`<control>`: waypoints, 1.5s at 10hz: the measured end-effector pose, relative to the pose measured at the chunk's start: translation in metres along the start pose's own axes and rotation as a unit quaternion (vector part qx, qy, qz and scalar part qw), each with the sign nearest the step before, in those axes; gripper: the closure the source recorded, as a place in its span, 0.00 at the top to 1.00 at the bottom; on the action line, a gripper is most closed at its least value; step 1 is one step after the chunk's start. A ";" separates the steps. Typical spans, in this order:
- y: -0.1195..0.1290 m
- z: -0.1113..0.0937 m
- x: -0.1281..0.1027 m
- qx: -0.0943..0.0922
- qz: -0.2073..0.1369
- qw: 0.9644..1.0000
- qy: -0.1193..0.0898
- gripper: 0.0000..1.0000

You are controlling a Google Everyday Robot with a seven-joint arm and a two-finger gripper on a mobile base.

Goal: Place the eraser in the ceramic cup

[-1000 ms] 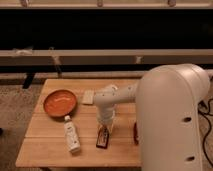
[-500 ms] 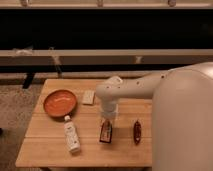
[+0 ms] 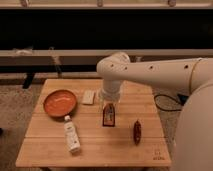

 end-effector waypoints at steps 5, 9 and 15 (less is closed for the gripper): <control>-0.020 -0.030 -0.087 -0.021 -0.036 0.997 -0.070 0.00; 0.012 -0.032 -0.133 -0.048 -0.063 0.991 -0.107 0.00; 0.025 -0.013 -0.162 -0.060 -0.090 0.984 -0.143 0.03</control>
